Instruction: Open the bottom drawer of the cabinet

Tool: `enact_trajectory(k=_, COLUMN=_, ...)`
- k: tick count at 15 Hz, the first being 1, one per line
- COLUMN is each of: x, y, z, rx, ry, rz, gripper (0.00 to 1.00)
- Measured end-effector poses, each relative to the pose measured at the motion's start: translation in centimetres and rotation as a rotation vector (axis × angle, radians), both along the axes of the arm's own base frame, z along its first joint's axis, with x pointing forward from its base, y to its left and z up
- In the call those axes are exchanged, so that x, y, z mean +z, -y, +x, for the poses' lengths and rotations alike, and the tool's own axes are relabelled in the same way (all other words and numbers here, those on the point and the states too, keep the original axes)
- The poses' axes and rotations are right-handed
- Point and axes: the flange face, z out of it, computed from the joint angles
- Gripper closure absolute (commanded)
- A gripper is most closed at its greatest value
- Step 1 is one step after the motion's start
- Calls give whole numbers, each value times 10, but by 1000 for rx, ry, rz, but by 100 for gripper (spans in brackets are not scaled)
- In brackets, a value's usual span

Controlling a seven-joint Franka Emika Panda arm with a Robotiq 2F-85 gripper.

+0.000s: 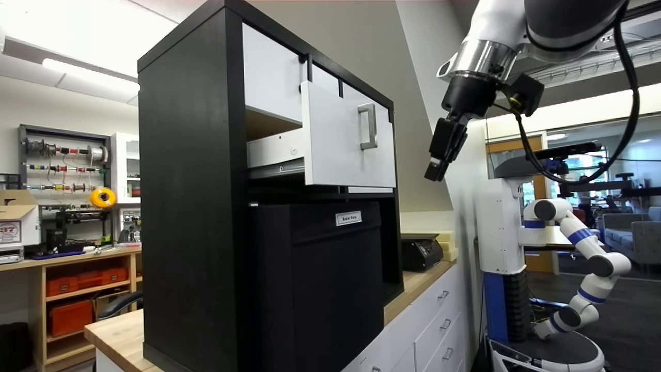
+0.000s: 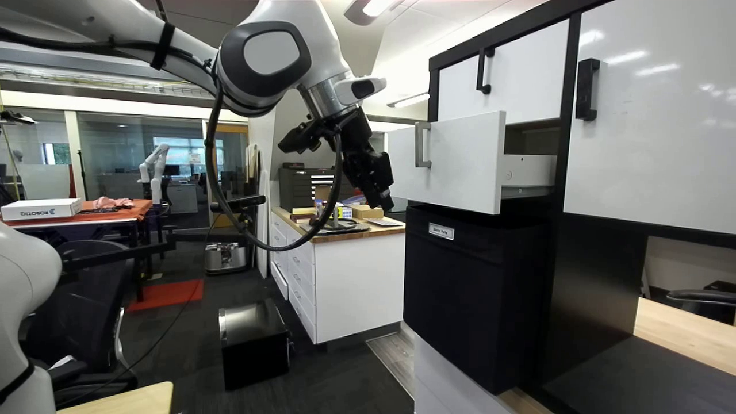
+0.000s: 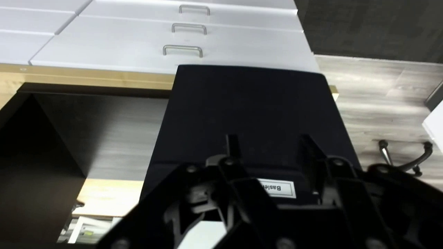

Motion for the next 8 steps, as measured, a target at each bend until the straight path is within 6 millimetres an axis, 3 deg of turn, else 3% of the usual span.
enact_trajectory(k=4, x=18, y=2, z=-7, rx=46, ry=-148, rz=10, gripper=0)
enact_trajectory(k=8, x=34, y=5, z=-8, rx=59, ry=-247, rz=10, gripper=0)
